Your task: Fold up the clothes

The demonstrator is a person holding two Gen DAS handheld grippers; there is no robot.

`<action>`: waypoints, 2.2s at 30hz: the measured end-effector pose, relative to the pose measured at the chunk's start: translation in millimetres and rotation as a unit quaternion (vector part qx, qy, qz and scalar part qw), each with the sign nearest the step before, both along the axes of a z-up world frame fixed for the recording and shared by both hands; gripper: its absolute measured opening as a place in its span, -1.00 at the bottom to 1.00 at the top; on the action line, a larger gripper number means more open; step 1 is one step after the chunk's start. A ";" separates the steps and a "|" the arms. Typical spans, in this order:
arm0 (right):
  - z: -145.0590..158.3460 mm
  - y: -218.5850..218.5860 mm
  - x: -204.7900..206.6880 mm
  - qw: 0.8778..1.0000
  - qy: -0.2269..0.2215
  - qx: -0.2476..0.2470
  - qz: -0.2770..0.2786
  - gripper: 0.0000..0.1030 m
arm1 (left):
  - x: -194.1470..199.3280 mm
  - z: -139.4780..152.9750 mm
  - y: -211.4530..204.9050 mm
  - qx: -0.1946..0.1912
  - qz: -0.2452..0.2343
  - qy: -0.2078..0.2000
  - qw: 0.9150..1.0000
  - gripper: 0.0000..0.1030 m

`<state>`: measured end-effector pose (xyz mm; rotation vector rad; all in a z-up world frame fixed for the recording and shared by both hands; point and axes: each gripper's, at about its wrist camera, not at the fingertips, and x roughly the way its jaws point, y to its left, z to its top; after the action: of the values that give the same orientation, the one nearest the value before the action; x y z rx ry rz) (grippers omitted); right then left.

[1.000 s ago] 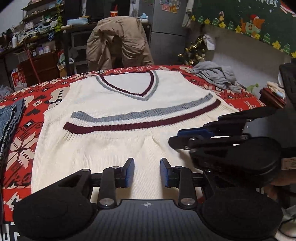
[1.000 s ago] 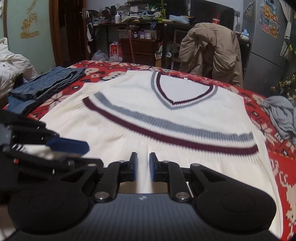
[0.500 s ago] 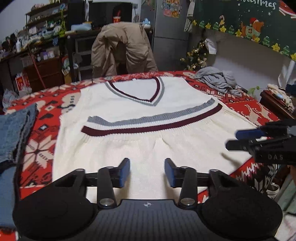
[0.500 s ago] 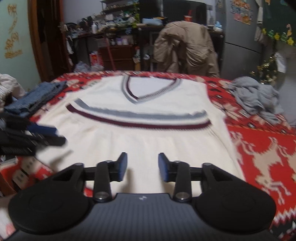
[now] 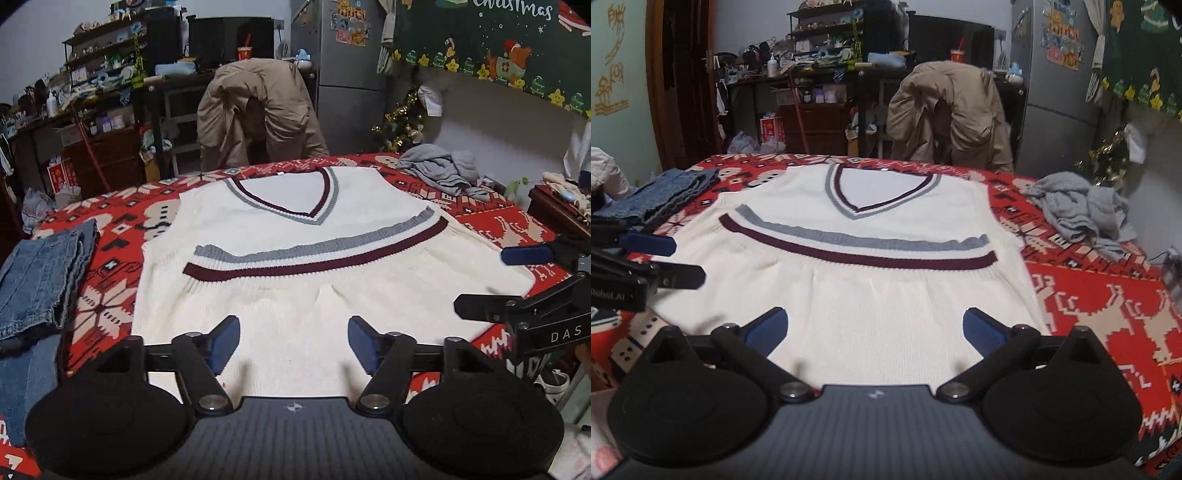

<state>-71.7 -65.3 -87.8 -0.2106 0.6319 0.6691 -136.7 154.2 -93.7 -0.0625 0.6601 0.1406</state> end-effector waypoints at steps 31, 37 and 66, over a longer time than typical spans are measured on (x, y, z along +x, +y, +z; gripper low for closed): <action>10.5 -15.7 6.1 0.998 0.024 0.021 -0.061 0.99 | 10.2 3.9 -7.4 -0.005 0.023 0.055 0.998 0.72; 18.2 -22.4 11.6 0.997 0.008 0.020 -0.068 0.99 | 16.8 4.3 -7.5 0.005 0.017 0.066 0.998 0.72; -19.5 -51.2 60.2 0.991 0.063 -0.021 -0.119 -0.73 | 36.5 -19.1 47.5 -0.052 0.081 0.088 0.991 -0.74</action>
<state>-11.5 -116.5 -107.3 -0.1302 0.7783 0.4417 -100.1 201.7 -112.8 -0.2058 0.8381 0.2702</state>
